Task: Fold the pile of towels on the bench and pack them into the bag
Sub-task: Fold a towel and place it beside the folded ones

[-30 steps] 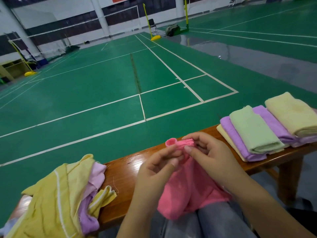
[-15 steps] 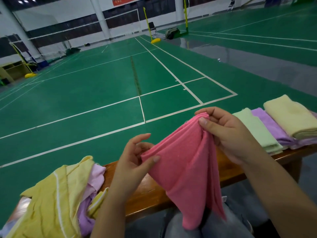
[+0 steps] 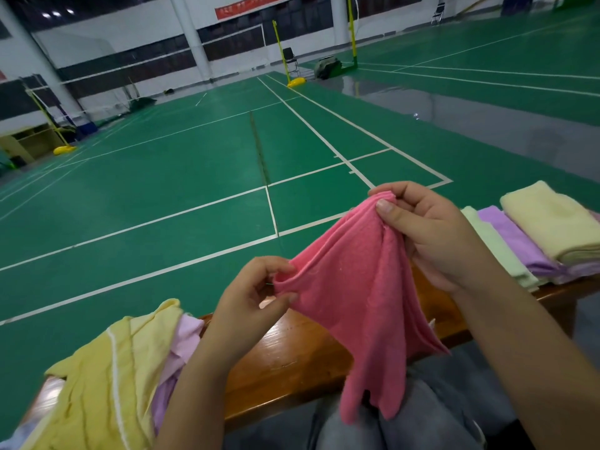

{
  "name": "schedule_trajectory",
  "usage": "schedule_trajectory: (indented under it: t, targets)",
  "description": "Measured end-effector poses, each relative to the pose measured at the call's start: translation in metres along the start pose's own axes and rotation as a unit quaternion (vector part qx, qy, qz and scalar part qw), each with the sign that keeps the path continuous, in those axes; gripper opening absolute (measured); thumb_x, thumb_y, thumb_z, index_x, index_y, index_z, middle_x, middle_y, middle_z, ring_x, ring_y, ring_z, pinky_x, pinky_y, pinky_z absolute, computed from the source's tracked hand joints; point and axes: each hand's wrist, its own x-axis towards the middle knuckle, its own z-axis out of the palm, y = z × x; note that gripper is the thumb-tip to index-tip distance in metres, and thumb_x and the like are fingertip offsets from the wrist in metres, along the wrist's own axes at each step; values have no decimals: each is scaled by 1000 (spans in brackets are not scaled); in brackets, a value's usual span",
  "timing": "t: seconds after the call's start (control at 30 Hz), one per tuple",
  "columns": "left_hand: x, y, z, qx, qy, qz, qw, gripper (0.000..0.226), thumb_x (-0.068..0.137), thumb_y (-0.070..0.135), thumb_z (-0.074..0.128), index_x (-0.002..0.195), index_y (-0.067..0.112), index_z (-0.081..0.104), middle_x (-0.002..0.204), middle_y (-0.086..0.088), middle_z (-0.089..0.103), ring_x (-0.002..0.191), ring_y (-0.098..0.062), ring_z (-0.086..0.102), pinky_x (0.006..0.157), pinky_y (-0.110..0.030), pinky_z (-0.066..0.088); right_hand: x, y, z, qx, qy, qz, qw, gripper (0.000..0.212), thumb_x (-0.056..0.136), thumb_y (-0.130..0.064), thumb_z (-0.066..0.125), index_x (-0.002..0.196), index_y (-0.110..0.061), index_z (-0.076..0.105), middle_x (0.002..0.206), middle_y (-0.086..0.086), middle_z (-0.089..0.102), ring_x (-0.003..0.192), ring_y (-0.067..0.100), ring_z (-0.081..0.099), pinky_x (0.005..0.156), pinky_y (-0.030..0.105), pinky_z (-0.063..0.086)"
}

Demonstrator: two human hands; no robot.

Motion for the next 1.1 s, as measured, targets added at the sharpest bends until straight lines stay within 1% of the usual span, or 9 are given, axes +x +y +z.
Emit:
schedule_trajectory:
  t: [0.13, 0.23, 0.3, 0.43, 0.53, 0.6, 0.83, 0.97, 1.1]
  targets:
    - [-2, 6, 4, -91, 77, 13, 993, 31, 73, 15, 83, 99, 14, 66, 103, -4, 68, 91, -20, 66, 81, -34, 57, 3, -4, -6, 21, 18, 13, 1000, 13, 90, -4, 51, 96, -11, 61, 79, -4, 68, 74, 4, 65, 69, 16, 53]
    - [-1, 16, 5, -129, 101, 78, 983, 30, 69, 19, 79, 95, 28, 67, 123, -1, 60, 86, -15, 67, 80, -27, 56, 8, -8, -9, 47, 40, 30, 998, 11, 90, -5, 52, 94, -9, 61, 80, 0, 68, 72, 6, 65, 66, 17, 54]
    - [-2, 23, 3, -78, 117, 119, 983, 28, 72, 18, 74, 94, 35, 70, 131, 4, 55, 86, -12, 66, 77, -24, 55, 12, -7, -10, 58, 51, 48, 996, 11, 92, -4, 51, 94, -7, 61, 80, 2, 68, 69, 7, 65, 64, 17, 54]
    - [-3, 28, 1, 40, 97, 160, 981, 15, 79, 20, 66, 90, 27, 73, 125, 13, 56, 88, -7, 65, 72, -24, 55, 16, -5, -8, 71, 61, 77, 993, 9, 92, -3, 51, 93, -3, 60, 79, 4, 69, 65, 8, 65, 59, 18, 54]
    - [-1, 24, -1, 75, 93, 122, 985, 18, 79, 28, 65, 94, 28, 75, 111, 14, 59, 96, -8, 63, 73, -26, 55, 16, -4, -7, 87, 71, 87, 990, 10, 92, -1, 50, 91, -4, 59, 67, 0, 70, 59, 6, 64, 55, 17, 52]
    - [1, 21, -2, 90, 88, 90, 988, 23, 76, 33, 68, 99, 30, 72, 106, 14, 59, 100, -6, 60, 75, -17, 52, 16, -3, -6, 86, 74, 90, 989, 10, 92, -1, 51, 90, -4, 60, 64, -1, 68, 56, 5, 63, 53, 16, 51]
    - [-2, 12, 1, 82, 71, 106, 988, 23, 75, 14, 73, 95, 26, 70, 116, 13, 55, 103, -5, 61, 78, -11, 49, 16, 1, -5, 83, 80, 104, 988, 8, 92, -4, 53, 91, -5, 60, 67, 0, 63, 54, 5, 61, 51, 17, 50]
    - [2, 9, 0, 117, 65, 113, 985, 15, 75, 24, 75, 88, 29, 68, 112, 13, 54, 103, -5, 60, 79, -11, 50, 17, 1, -6, 79, 80, 101, 988, 8, 92, -3, 52, 90, -5, 60, 66, -1, 62, 53, 4, 60, 51, 16, 50]
    - [4, 6, 4, 170, 61, 108, 978, 16, 77, 8, 77, 80, 21, 68, 110, 7, 53, 99, -1, 57, 76, -8, 48, 15, 1, -6, 69, 73, 103, 990, 9, 92, -4, 53, 90, -5, 61, 70, 0, 62, 56, 5, 60, 53, 16, 51]
